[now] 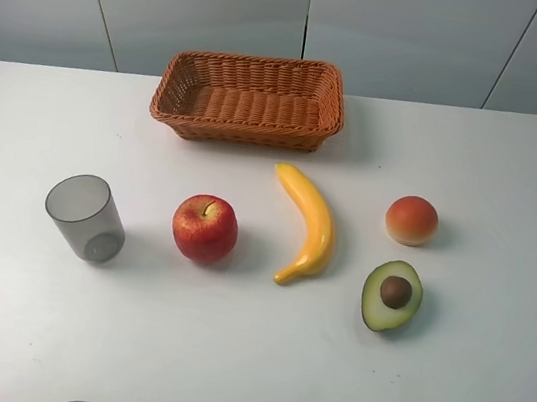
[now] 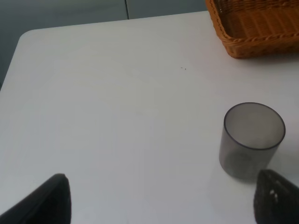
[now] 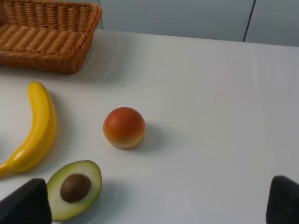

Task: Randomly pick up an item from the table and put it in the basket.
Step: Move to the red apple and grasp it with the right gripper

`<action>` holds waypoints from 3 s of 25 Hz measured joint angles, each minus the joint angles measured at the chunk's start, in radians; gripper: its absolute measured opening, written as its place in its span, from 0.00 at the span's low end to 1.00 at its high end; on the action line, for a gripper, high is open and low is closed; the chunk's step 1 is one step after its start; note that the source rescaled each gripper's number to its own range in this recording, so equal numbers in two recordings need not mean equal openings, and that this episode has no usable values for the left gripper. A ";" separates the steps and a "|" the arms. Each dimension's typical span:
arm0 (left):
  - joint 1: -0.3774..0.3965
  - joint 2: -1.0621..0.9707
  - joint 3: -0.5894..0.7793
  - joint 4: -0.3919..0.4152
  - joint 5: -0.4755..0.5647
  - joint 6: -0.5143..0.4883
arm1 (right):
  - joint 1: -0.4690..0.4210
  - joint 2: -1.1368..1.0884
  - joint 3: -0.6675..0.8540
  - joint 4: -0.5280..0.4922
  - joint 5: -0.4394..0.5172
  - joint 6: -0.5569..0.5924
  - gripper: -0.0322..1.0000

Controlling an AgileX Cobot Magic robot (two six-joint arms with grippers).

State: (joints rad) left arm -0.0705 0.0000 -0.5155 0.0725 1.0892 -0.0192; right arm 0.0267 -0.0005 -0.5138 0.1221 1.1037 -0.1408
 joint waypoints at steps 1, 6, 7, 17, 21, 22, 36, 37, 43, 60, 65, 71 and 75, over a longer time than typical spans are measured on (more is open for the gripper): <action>0.000 0.000 0.000 0.000 0.000 0.000 | 0.000 0.003 0.000 0.000 0.003 0.000 1.00; 0.000 0.000 0.000 0.000 0.000 0.000 | 0.000 0.140 -0.056 0.018 0.020 0.000 1.00; 0.000 0.000 0.000 0.000 0.000 0.000 | 0.000 0.189 -0.077 0.020 0.020 0.000 1.00; 0.000 0.000 0.000 0.000 0.000 0.000 | 0.108 0.726 -0.229 0.070 -0.092 -0.148 1.00; 0.000 0.000 0.000 0.000 0.000 0.000 | 0.305 0.917 -0.283 0.054 -0.156 -0.182 1.00; 0.000 0.000 0.000 0.000 0.000 0.000 | 0.350 0.973 -0.303 0.047 -0.167 -0.198 1.00; 0.000 0.000 0.000 0.000 0.000 0.000 | 0.729 1.720 -0.763 0.098 -0.147 -0.499 1.00; 0.000 0.000 0.000 0.000 0.000 0.000 | 0.740 1.763 -0.798 0.099 -0.134 -0.511 1.00; 0.000 0.001 0.000 0.000 0.000 0.000 | 0.770 1.967 -1.003 0.101 -0.064 -0.516 1.00; 0.000 0.001 0.000 0.000 0.000 0.000 | 0.837 2.130 -1.046 0.097 -0.201 -0.397 1.00; 0.000 0.001 0.000 0.000 0.000 0.000 | 0.838 2.162 -1.046 0.099 -0.217 -0.395 1.00; 0.000 0.001 0.000 0.000 0.000 0.000 | 0.838 2.186 -1.046 0.097 -0.247 -0.395 1.00; 0.000 0.001 0.000 0.000 0.000 0.000 | 0.838 2.194 -1.046 0.088 -0.268 -0.395 1.00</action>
State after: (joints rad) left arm -0.0705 0.0011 -0.5155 0.0725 1.0892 -0.0192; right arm 0.8651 2.1939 -1.5597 0.2104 0.8354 -0.5358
